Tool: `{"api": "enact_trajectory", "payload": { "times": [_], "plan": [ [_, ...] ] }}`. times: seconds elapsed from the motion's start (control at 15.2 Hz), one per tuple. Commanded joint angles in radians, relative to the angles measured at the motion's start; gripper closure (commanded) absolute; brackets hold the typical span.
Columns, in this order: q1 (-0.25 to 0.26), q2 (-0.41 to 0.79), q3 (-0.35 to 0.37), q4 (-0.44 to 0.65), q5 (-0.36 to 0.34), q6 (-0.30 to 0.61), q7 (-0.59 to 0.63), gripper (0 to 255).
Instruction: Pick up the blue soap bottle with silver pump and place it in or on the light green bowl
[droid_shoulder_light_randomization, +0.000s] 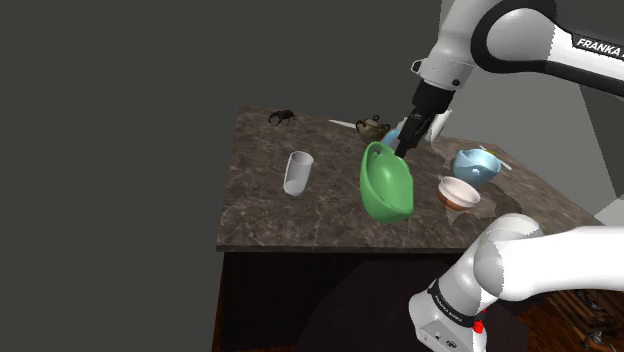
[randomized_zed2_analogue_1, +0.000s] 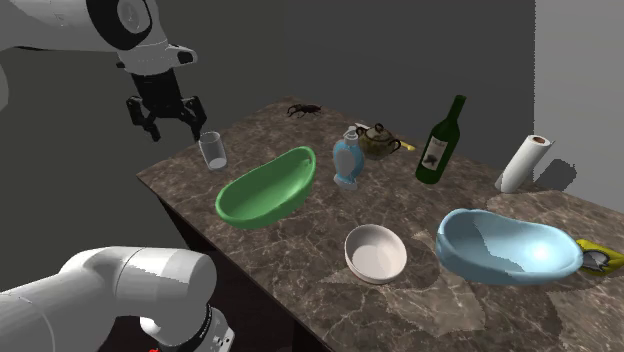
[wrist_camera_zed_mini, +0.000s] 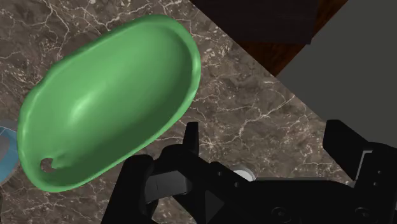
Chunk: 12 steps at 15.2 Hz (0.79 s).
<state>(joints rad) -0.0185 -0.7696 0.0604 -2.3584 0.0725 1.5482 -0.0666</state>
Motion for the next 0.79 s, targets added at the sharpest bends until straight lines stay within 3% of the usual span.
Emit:
{"api": "enact_trajectory", "payload": {
  "times": [0.0,0.73],
  "plan": [
    [0.0,0.0,0.0,0.0,0.0,0.0,0.0,0],
    [-0.096,0.205,-0.193,0.085,-0.108,0.149,-0.174,0]
  ]
}}
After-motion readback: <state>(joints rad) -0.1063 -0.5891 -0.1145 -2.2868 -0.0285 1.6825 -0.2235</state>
